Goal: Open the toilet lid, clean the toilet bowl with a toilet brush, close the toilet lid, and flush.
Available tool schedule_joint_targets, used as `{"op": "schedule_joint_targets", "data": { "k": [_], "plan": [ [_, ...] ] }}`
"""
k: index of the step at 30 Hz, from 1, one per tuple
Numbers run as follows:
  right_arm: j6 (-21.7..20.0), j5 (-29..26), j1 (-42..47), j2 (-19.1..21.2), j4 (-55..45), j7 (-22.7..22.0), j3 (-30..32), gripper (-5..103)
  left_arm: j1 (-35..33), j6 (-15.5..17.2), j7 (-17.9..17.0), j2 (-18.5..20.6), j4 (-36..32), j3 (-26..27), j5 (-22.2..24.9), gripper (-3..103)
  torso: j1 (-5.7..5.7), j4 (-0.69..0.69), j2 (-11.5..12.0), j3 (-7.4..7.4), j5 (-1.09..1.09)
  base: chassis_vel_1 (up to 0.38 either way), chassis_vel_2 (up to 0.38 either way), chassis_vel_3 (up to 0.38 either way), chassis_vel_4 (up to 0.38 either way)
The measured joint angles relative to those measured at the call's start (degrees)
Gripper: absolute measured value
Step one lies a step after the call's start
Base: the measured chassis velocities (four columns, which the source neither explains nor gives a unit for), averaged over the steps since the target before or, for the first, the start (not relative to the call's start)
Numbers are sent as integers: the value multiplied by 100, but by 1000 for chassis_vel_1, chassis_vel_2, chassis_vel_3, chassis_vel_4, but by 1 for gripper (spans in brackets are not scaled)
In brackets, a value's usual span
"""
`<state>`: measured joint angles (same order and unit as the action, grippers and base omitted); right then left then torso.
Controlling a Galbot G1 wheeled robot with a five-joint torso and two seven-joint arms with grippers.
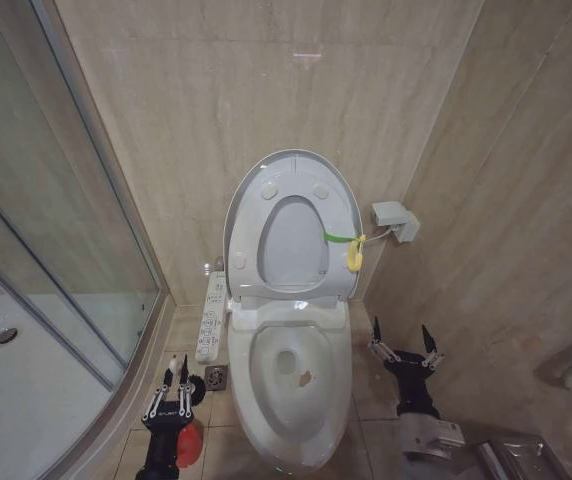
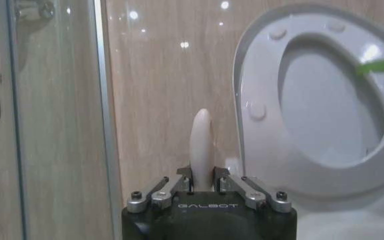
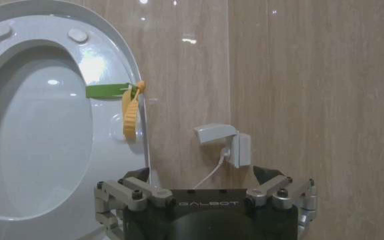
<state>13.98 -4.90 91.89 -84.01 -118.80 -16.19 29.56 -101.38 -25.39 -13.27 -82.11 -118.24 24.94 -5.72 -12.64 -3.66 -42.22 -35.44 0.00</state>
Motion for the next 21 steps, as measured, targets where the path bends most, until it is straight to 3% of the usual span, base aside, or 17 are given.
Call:
{"op": "schedule_joint_targets", "data": {
  "k": [8, 11, 21],
  "plan": [
    [0, 0, 0, 0, 0, 0, 0, 100, -419, 191, -207, 60, -871, -501, -67, 20, 0, 0, 0, 0, 0, 0, 0, 0, 0],
    [0, 0, 0, 0, 0, 0, 0, 100, -552, 210, -239, 79, -1162, -711, -292, 20, 0, 0, 0, 0, 1, 0, 0, 0, 0],
    [0, 0, 0, 0, 0, 0, 0, 100, -582, 218, -83, 187, -1466, -1171, -406, 20, 1, 0, 0, 0, 0, 0, 0, 0, 0]
  ]
}}
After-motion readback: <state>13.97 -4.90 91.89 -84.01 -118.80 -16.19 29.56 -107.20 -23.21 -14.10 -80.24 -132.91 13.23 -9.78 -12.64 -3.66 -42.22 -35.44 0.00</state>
